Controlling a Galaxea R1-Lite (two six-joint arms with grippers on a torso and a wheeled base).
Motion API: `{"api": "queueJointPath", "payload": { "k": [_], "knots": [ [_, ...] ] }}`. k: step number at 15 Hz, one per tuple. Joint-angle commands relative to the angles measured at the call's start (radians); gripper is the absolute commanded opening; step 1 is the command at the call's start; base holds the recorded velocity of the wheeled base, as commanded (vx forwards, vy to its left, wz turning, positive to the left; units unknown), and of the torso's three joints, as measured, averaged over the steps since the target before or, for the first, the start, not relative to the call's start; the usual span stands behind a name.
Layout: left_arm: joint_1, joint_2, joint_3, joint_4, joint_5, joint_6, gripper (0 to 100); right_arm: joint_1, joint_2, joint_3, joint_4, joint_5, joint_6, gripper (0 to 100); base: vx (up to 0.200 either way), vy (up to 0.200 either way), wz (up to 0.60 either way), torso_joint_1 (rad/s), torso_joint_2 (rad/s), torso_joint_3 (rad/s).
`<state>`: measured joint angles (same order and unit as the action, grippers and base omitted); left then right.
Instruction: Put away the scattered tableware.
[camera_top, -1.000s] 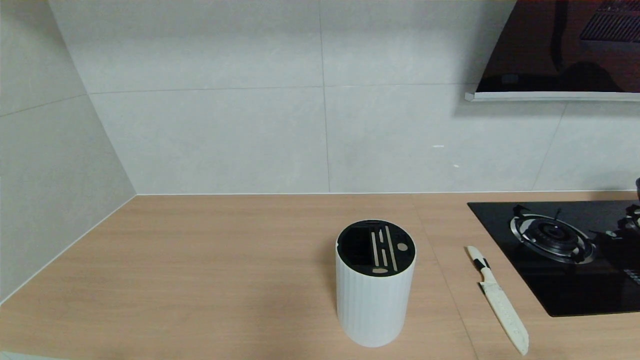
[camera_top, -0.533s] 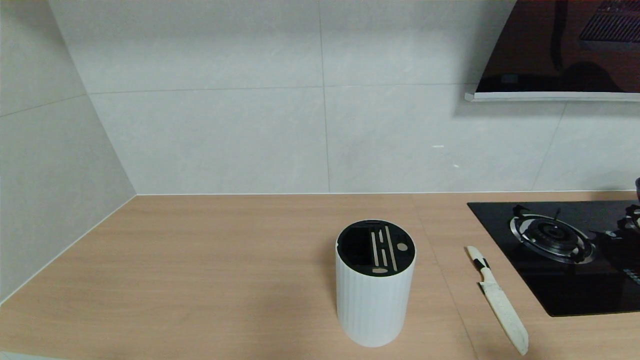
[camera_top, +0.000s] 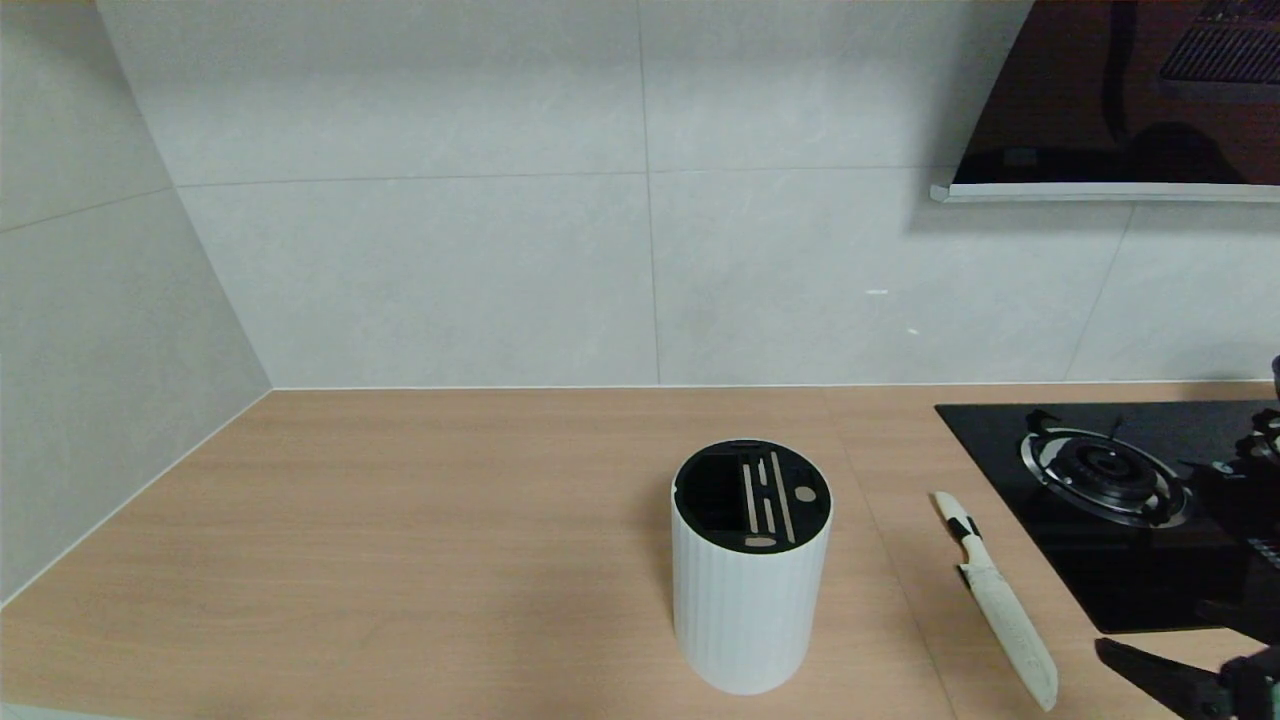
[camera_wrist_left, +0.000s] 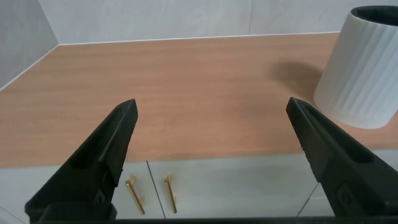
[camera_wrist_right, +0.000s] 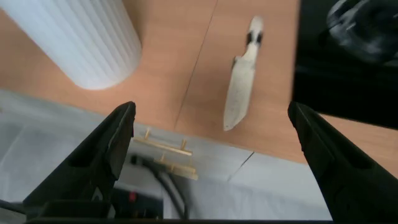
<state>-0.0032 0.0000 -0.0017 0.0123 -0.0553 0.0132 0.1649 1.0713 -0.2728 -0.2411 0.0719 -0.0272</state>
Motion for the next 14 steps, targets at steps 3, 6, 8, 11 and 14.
{"api": "queueJointPath", "payload": {
  "k": [3,6,8,11,14],
  "knots": [
    [0.000,0.000,0.000,0.000,0.000,0.001,100,0.002,0.513,-0.011,-0.300,-0.050,0.000,100,0.000,0.000,0.00,0.000,0.00,0.000],
    [0.000,0.000,0.000,0.000,0.000,0.001,100,-0.022,0.694,-0.017,-0.454,-0.104,-0.003,100,0.000,0.000,0.00,0.000,0.00,0.000],
    [0.000,0.000,0.000,0.000,0.000,0.001,100,-0.039,0.800,-0.037,-0.552,-0.121,-0.005,100,0.000,0.000,0.00,0.000,0.00,0.000],
    [0.000,0.000,0.000,0.000,0.000,0.001,100,-0.054,0.903,-0.088,-0.590,-0.132,-0.007,100,0.000,0.000,0.00,0.000,0.00,0.000],
    [0.000,0.000,0.000,0.000,0.000,0.001,100,-0.062,0.992,-0.118,-0.606,-0.133,-0.005,100,0.000,0.000,0.00,0.000,0.00,0.000]
  ]
}}
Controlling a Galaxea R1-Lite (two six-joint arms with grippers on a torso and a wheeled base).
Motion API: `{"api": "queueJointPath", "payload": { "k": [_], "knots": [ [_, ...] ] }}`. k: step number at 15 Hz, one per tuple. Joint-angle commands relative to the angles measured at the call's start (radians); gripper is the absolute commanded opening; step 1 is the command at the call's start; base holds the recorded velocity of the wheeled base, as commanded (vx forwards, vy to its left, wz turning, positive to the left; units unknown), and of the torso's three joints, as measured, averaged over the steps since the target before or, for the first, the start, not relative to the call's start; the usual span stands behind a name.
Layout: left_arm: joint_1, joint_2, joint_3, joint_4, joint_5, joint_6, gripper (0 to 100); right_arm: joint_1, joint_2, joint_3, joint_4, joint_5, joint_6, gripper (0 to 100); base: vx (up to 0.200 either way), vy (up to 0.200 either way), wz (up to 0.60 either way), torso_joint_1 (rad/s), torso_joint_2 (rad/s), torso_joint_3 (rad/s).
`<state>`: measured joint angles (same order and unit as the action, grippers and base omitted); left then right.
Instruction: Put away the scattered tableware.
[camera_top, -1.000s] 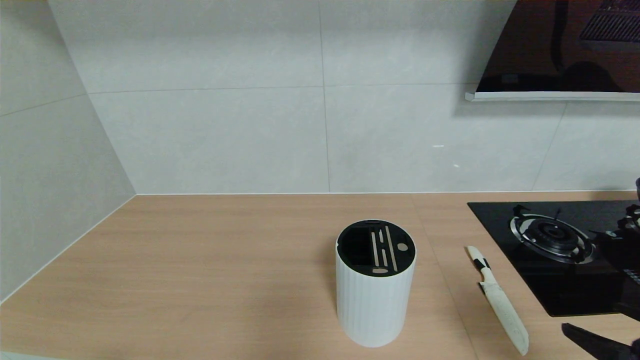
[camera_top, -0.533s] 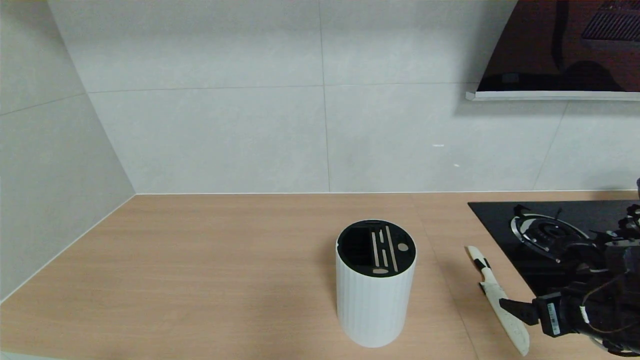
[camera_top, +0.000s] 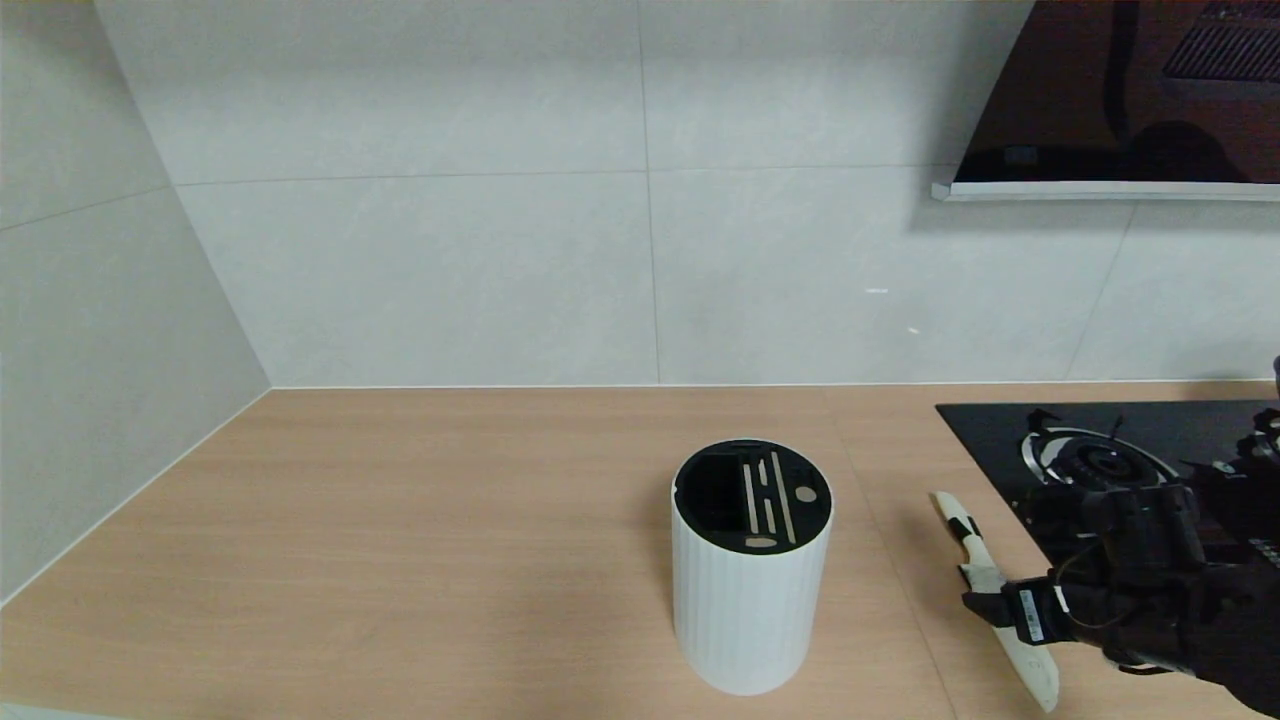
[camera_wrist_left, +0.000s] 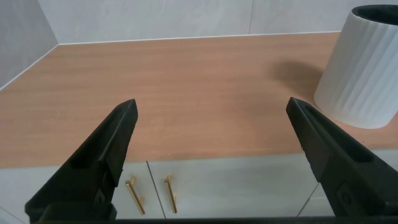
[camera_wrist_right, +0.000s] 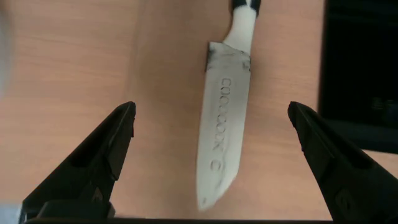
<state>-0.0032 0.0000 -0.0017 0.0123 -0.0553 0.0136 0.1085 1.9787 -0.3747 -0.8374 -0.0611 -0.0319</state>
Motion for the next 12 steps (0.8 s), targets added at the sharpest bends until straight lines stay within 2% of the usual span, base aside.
{"api": "queueJointPath", "payload": {
  "k": [1,5,12],
  "knots": [
    [0.000,0.000,0.000,0.000,0.000,0.000,100,-0.006,0.111,-0.029,-0.020,0.000,0.000,100,0.000,0.000,0.00,0.000,0.00,0.000],
    [0.000,0.000,0.000,0.000,0.000,0.000,100,-0.012,0.192,-0.076,-0.106,0.000,-0.002,100,0.000,0.000,0.00,0.000,0.00,0.000],
    [0.000,0.000,0.000,0.000,0.000,0.000,100,-0.058,0.249,-0.133,-0.160,0.000,-0.002,100,0.000,0.000,0.00,0.000,0.00,0.000]
  ]
}}
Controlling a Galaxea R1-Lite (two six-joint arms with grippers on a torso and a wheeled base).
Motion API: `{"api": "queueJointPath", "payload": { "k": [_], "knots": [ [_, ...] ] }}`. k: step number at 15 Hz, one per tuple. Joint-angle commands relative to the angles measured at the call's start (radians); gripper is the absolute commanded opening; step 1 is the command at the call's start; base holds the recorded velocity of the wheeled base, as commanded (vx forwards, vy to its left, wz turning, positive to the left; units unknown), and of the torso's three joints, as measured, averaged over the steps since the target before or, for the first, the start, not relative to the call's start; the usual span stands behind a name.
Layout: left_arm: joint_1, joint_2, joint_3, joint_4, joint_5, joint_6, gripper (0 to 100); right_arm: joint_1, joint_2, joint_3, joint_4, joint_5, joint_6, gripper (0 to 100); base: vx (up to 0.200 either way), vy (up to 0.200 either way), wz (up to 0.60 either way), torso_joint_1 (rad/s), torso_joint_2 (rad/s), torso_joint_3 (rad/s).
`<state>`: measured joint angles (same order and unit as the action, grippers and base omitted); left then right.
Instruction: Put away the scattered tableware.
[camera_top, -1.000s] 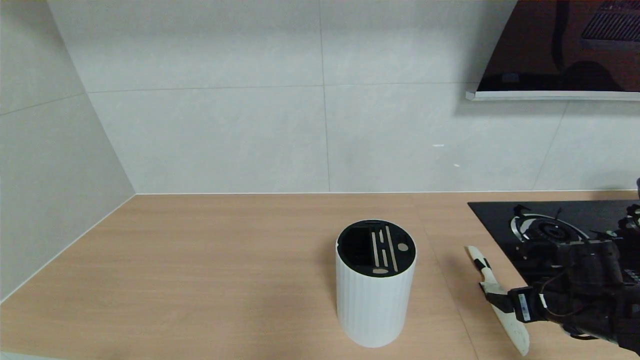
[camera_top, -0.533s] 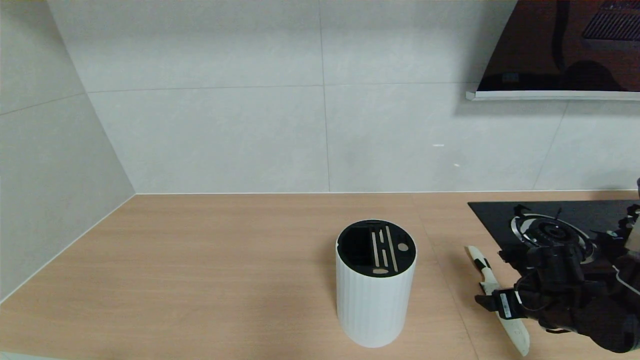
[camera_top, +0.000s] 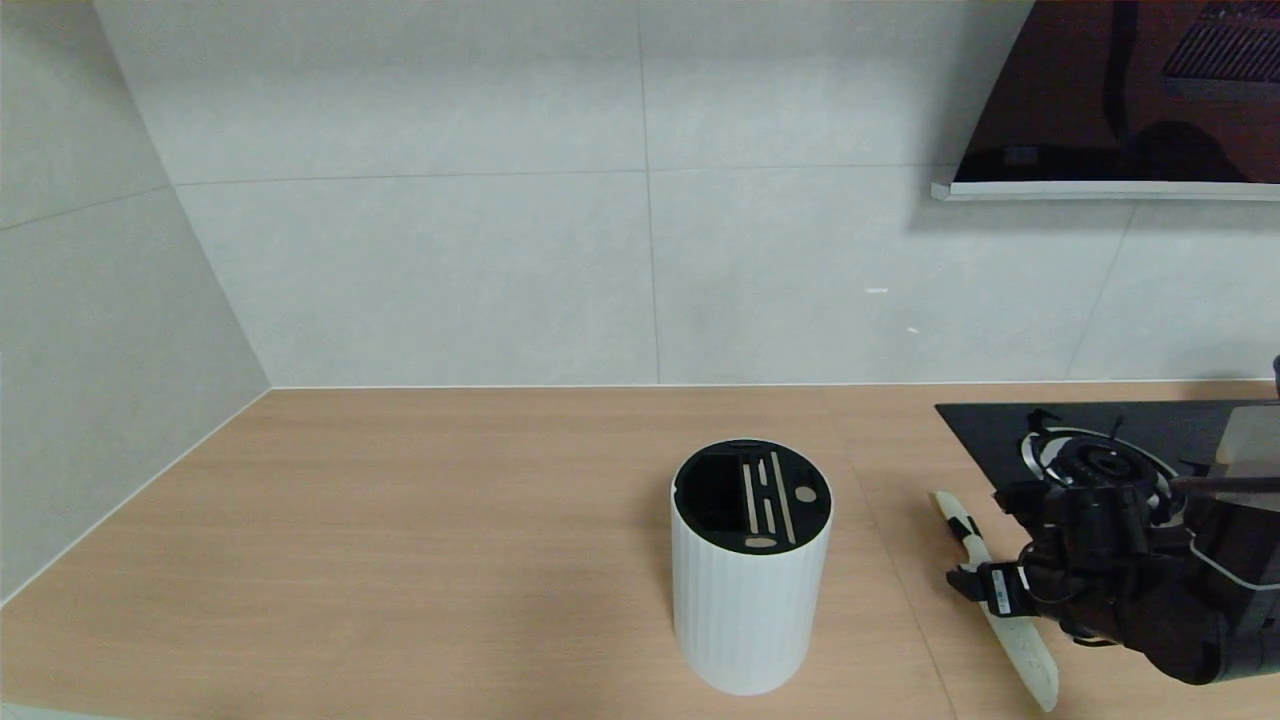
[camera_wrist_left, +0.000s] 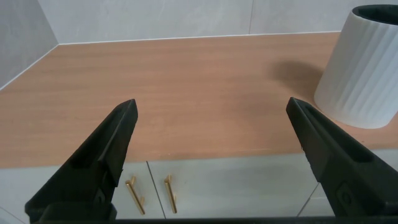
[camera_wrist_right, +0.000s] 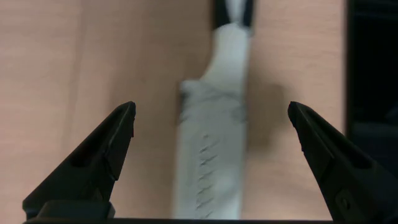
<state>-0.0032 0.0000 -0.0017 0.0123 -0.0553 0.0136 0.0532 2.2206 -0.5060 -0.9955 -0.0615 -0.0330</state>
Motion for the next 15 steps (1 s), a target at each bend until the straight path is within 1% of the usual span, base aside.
{"api": "queueJointPath", "payload": {
  "k": [1,8,9,15],
  "knots": [
    [0.000,0.000,0.000,0.000,0.000,0.000,100,-0.003,0.008,-0.002,-0.002,0.000,-0.001,100,0.000,0.000,0.00,0.000,0.00,0.000],
    [0.000,0.000,0.000,0.000,0.000,0.000,100,-0.003,0.019,-0.006,-0.002,0.000,-0.001,100,0.000,0.000,0.00,0.000,0.00,0.000],
    [0.000,0.000,0.000,0.000,0.000,0.000,100,-0.003,0.019,-0.006,-0.002,0.000,-0.001,0,0.000,0.000,0.00,0.000,0.00,0.000],
    [0.000,0.000,0.000,0.000,0.000,0.000,100,-0.003,0.013,0.004,-0.002,0.000,-0.001,0,0.000,0.000,0.00,0.000,0.00,0.000]
  ]
}}
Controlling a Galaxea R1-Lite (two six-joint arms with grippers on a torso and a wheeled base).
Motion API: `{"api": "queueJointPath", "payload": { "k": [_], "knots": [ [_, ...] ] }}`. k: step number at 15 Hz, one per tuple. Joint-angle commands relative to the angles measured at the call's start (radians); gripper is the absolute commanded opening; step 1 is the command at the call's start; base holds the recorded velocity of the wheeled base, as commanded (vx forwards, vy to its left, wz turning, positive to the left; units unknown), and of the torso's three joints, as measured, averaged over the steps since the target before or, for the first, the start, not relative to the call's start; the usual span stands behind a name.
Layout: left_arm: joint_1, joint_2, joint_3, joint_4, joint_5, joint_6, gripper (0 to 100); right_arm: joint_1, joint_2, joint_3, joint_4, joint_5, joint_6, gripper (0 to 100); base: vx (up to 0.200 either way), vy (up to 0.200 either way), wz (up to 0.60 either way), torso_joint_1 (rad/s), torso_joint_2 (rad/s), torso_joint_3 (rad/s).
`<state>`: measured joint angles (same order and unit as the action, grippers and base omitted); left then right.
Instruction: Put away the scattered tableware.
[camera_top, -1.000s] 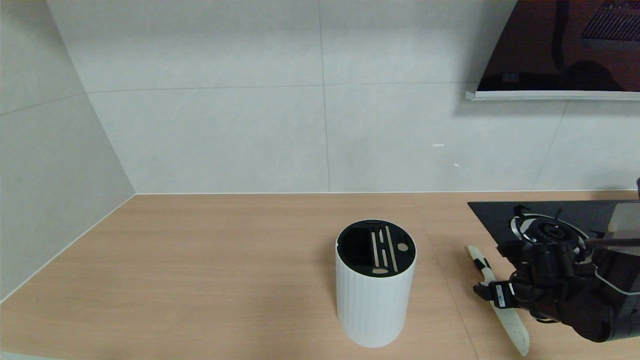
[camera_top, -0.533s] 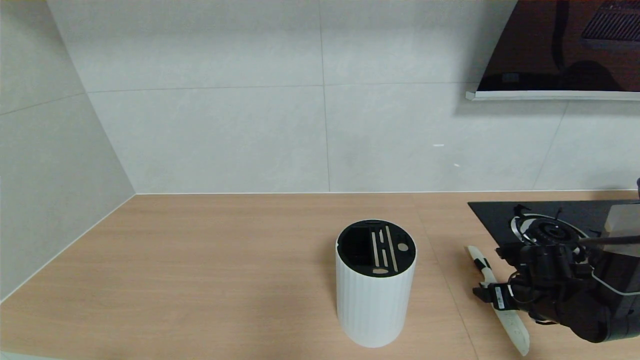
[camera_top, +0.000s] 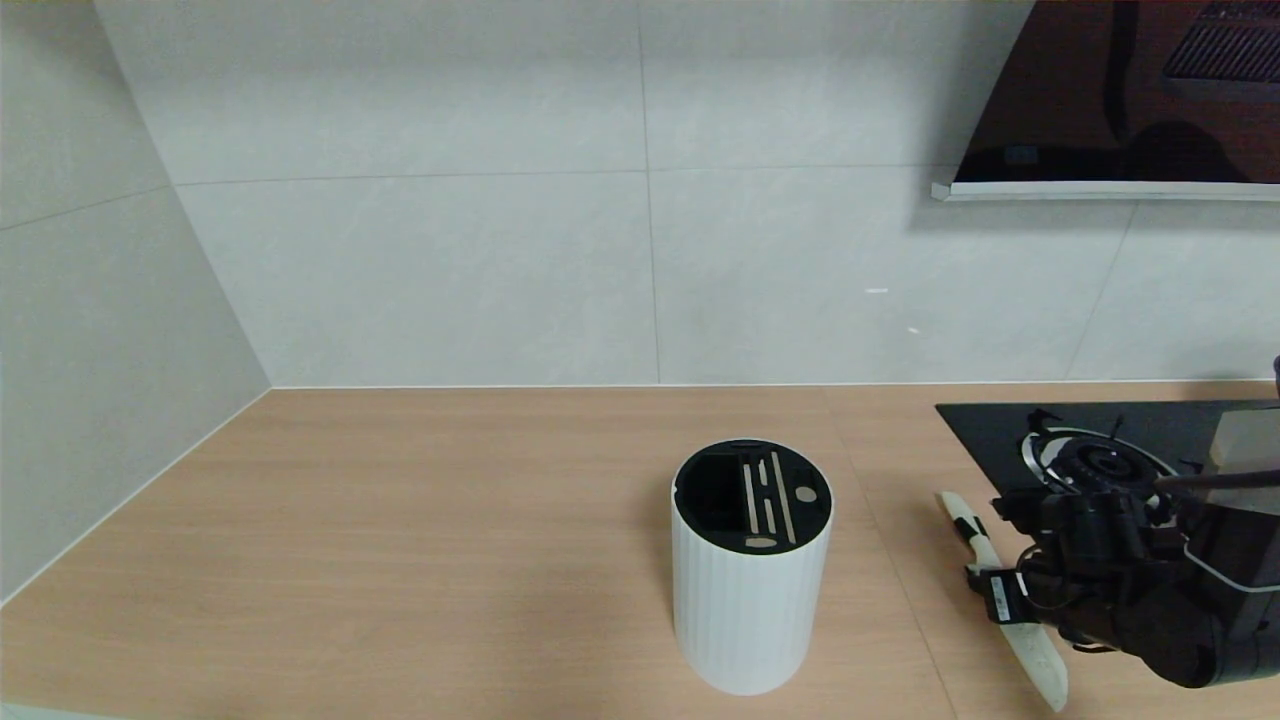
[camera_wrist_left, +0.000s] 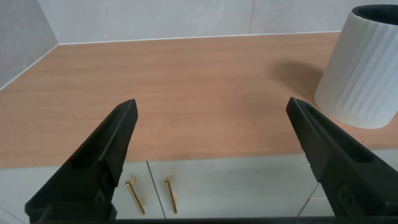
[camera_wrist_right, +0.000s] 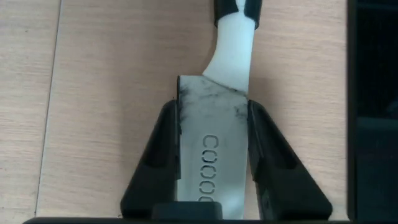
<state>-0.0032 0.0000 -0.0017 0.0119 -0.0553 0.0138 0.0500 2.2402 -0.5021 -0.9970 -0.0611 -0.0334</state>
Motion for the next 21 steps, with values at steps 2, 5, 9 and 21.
{"api": "queueJointPath", "payload": {
  "k": [2,5,9,21],
  "knots": [
    [0.000,0.000,0.000,0.000,0.000,0.000,100,0.001,-0.011,0.001,0.000,0.000,0.000,0,0.000,0.000,0.00,0.000,0.00,0.000],
    [0.000,0.000,0.000,0.000,0.000,0.000,100,0.001,-0.031,0.010,0.000,0.000,0.000,0,0.000,0.000,0.00,0.000,0.00,0.000],
    [0.000,0.000,0.000,0.000,0.000,0.003,100,0.002,-0.172,0.048,0.000,0.000,0.000,0,0.000,0.000,0.00,0.000,0.00,0.000],
    [0.000,0.003,-0.132,0.023,-0.024,0.017,100,0.175,-0.714,0.086,0.179,-0.092,-0.002,0,0.000,0.000,0.00,0.000,0.00,0.000]
  ]
}}
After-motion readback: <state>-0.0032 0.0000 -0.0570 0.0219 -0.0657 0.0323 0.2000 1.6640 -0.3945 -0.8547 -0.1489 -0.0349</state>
